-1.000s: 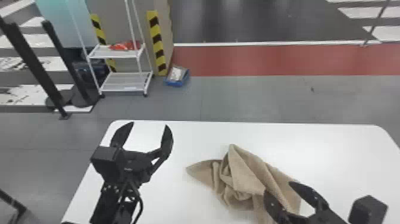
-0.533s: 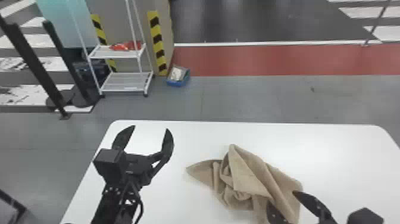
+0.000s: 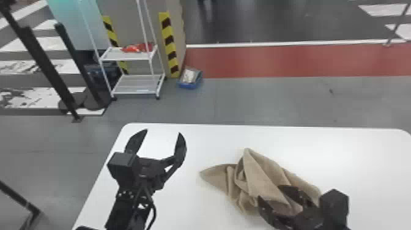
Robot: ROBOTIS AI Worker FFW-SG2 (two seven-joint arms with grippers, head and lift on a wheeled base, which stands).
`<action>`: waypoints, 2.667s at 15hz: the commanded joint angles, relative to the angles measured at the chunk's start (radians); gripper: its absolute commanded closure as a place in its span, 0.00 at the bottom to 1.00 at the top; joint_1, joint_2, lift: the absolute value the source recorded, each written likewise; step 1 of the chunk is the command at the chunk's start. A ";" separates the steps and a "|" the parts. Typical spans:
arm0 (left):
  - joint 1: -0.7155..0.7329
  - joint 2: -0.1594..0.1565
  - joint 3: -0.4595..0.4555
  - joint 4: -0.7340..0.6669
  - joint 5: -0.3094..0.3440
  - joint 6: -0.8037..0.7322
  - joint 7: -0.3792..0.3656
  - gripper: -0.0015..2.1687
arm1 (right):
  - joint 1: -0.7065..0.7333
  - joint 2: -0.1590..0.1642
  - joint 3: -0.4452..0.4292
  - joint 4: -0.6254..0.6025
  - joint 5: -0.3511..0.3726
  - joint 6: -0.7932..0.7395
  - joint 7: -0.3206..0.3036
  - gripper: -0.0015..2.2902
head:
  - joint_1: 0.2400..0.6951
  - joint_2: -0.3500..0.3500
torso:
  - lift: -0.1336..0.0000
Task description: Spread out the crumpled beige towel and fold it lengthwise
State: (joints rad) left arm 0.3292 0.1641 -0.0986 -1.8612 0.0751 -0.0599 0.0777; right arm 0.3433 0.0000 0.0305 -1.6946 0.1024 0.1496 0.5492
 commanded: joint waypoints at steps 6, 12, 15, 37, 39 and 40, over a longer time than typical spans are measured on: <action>-0.009 0.002 0.008 0.025 0.003 -0.027 -0.006 0.04 | -0.116 0.001 0.105 0.122 0.097 0.068 -0.008 0.27 | 1.00 0.76 | 1.00; -0.007 0.002 0.008 0.023 0.012 -0.039 -0.009 0.04 | -0.126 0.001 0.085 0.116 0.097 0.123 -0.002 0.52 | 1.00 0.77 | 1.00; -0.002 0.000 0.010 0.020 0.011 -0.039 -0.009 0.04 | -0.060 0.001 0.057 -0.008 0.071 0.114 0.002 0.67 | 1.00 0.76 | 1.00; 0.014 0.003 -0.010 -0.001 0.000 -0.051 -0.016 0.04 | -0.172 -0.071 -0.323 0.144 0.072 0.301 0.144 0.34 | 1.00 0.34 | 1.00; 0.016 0.005 -0.007 0.000 0.005 -0.051 -0.018 0.04 | -0.162 -0.072 -0.359 0.142 0.057 0.279 0.152 0.34 | 1.00 0.34 | 1.00; 0.016 0.003 -0.007 0.000 0.005 -0.051 -0.021 0.04 | -0.158 -0.071 -0.377 0.133 0.053 0.273 0.164 0.34 | 1.00 0.33 | 1.00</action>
State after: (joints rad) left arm 0.3446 0.1675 -0.1062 -1.8611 0.0784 -0.1111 0.0587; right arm 0.1793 -0.0708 -0.3220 -1.5524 0.1640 0.4342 0.7065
